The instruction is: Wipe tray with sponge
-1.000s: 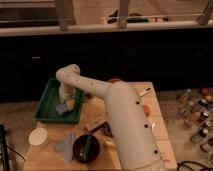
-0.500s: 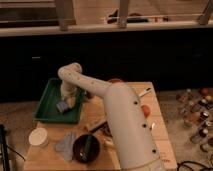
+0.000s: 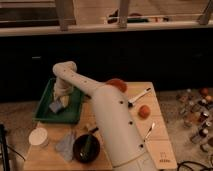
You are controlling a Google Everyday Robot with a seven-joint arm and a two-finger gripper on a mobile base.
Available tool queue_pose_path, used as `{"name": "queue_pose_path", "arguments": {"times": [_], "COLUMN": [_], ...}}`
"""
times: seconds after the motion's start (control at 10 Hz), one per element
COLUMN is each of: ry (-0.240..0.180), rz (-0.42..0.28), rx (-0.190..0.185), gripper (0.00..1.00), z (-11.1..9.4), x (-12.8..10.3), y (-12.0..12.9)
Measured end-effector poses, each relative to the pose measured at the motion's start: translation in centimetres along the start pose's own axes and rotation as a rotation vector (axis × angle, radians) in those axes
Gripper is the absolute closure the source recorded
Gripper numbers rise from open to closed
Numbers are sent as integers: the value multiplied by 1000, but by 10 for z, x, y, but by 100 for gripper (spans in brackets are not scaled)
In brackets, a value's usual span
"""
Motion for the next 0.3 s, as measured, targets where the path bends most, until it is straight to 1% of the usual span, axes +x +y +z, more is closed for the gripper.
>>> {"name": "queue_pose_path", "arguments": {"times": [0.1,0.3], "ry": [-20,-50], "rz": [-22,-37], "rx": [-18,-40], "gripper": [100,100], "z": [3,0], "x": [-9,-21], "y": [4,22]}}
